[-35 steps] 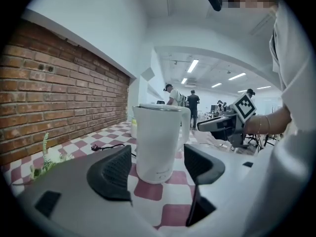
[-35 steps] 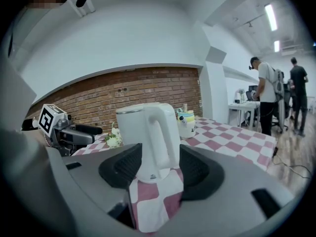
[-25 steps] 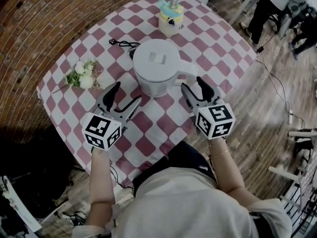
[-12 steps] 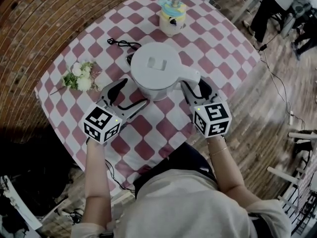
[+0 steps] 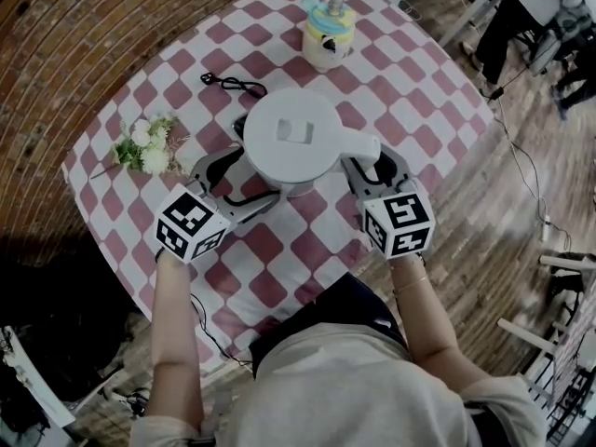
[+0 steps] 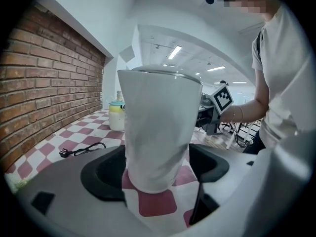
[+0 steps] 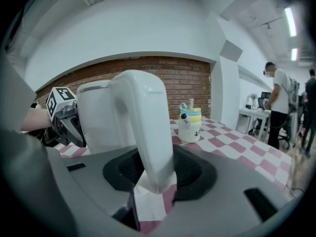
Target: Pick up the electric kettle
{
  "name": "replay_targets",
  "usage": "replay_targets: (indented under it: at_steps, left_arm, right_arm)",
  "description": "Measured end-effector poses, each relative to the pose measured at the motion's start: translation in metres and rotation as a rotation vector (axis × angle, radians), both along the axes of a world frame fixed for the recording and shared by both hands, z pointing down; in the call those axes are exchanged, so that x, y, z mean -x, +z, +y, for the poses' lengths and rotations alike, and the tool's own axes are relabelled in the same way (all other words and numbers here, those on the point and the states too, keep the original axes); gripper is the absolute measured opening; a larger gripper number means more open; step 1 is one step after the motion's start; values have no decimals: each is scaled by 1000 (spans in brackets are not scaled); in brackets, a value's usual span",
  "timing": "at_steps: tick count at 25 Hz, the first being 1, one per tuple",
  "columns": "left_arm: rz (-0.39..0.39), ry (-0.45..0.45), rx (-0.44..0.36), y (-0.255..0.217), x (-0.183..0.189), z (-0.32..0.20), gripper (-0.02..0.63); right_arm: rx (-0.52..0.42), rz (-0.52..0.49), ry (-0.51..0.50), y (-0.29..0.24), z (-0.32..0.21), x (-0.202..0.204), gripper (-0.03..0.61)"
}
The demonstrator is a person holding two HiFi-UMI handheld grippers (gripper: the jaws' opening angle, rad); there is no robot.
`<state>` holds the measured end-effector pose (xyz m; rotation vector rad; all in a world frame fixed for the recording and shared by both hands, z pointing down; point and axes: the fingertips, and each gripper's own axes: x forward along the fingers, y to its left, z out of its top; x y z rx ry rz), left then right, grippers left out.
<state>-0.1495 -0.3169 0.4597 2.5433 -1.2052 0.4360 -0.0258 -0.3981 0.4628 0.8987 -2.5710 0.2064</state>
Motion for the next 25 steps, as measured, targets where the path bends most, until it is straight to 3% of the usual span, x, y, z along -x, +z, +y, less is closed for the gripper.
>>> replay_targets:
  at_steps: [7, 17, 25]
  left_arm:
    - [59, 68, -4, -2, -10, -8, 402]
    - [112, 46, -78, -4, -9, -10, 403]
    - [54, 45, -115, -5, -15, -5, 402]
  right_arm:
    - [-5, -2, 18, 2, -12, -1, 154]
    - [-40, -6, 30, 1, -14, 2, 132]
    - [-12, -53, 66, 1, -10, -3, 136]
